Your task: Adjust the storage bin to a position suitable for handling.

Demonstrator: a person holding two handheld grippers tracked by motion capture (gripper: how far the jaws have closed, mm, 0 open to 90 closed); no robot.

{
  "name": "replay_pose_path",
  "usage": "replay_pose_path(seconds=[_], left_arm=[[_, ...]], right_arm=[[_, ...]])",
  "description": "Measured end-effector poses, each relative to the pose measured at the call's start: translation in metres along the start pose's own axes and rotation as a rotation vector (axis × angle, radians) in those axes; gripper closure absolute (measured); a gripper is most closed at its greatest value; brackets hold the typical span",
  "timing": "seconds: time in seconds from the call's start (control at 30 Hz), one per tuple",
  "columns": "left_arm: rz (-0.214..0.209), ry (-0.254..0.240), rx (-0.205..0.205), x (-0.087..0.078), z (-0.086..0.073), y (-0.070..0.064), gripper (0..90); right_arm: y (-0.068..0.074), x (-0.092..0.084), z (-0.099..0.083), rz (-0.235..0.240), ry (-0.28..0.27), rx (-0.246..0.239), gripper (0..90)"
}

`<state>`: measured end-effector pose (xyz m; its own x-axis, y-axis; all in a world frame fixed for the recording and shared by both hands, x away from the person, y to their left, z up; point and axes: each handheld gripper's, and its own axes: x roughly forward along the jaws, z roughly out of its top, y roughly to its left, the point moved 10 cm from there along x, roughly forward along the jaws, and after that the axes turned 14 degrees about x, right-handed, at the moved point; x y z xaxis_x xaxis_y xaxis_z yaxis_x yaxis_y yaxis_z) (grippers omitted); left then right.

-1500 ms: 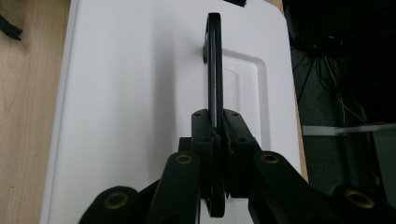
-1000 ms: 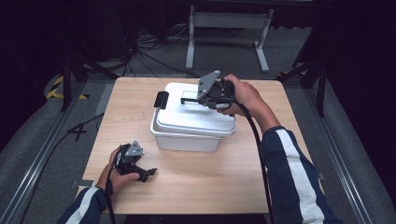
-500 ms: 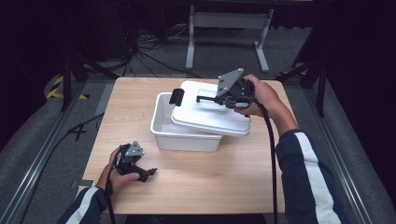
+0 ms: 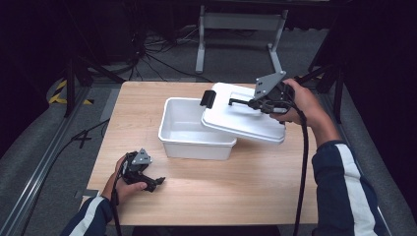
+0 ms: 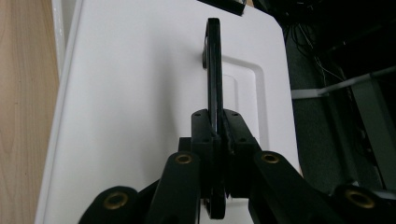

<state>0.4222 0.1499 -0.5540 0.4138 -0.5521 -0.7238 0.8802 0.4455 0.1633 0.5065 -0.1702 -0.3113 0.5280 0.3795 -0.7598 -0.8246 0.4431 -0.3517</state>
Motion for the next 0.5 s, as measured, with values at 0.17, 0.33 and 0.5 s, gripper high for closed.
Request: replay_pose_path(seconds=[0.17, 0.33, 0.5], left_arm=[[0.000, 0.000, 0.000, 0.000, 0.000, 0.000, 0.6], [0.000, 0.000, 0.000, 0.000, 0.000, 0.000, 0.6], [0.000, 0.001, 0.003, 0.000, 0.000, 0.000, 0.6]], right_arm=[[-0.010, -0.008, -0.017, -0.023, 0.019, 0.015, 84.9], [-0.018, -0.014, -0.034, -0.032, 0.022, 0.050, 84.9], [-0.028, -0.022, -0.053, -0.053, 0.028, 0.087, 84.9]])
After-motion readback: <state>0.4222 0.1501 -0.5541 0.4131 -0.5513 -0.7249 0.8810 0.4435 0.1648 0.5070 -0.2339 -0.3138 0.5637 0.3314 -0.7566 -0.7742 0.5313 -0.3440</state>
